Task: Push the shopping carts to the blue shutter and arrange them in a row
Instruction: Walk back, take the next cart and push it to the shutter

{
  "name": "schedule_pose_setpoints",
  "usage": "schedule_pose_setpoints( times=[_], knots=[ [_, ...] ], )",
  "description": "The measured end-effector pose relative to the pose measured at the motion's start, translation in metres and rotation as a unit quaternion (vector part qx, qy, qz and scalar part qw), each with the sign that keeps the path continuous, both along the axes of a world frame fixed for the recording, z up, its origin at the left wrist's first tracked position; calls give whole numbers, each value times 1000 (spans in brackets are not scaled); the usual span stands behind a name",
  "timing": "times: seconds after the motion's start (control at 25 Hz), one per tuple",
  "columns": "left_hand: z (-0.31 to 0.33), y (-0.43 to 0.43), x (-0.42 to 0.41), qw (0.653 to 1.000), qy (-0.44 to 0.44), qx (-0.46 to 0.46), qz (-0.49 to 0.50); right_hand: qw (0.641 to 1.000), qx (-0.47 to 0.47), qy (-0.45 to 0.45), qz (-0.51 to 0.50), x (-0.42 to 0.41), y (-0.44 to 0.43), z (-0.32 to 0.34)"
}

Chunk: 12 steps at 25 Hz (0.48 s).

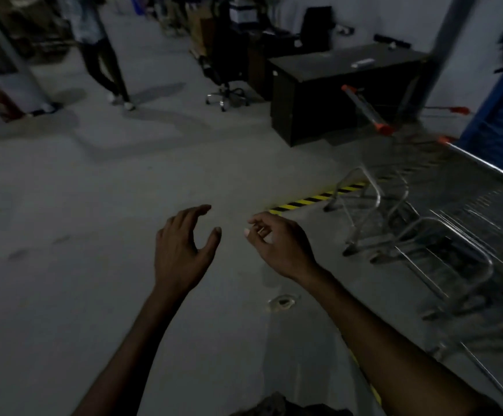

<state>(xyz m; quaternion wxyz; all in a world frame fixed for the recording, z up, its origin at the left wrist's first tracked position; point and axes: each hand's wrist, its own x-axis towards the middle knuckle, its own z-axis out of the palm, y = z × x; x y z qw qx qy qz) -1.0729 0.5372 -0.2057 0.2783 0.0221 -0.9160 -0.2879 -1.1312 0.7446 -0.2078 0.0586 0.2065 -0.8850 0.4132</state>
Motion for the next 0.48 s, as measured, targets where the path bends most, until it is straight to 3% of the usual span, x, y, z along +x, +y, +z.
schedule_pose_setpoints(
  times=[0.32, 0.48],
  knots=[
    [-4, -109, 52, 983, 2, 28, 182, 983, -3, 16, 183, -18, -150, 10],
    [-9, -149, 82, 958, 4, 39, 284, 957, 2, 20, 290, -22, -222, 6]
  ],
)
